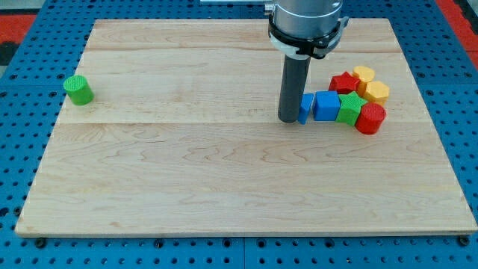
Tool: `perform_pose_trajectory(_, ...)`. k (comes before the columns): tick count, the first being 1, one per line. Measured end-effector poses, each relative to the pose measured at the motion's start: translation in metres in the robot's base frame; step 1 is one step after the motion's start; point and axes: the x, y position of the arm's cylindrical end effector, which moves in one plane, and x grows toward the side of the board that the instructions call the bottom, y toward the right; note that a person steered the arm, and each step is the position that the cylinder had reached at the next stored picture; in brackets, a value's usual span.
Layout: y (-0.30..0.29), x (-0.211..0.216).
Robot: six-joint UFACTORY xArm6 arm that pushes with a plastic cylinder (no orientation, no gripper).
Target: Move the hexagon into the red star
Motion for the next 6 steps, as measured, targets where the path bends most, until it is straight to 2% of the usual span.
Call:
perform_pose_trajectory(1,-0.005,0.002)
perform_pose_trajectory(2,0.035,0.074)
perform_pose_trajectory(3,0.096,0.093)
perform_pose_trajectory(4,0.19,0.062)
perform_pose_trajectory(5,0.211,-0.001)
perform_pose_trajectory(6,0.15,-0.022)
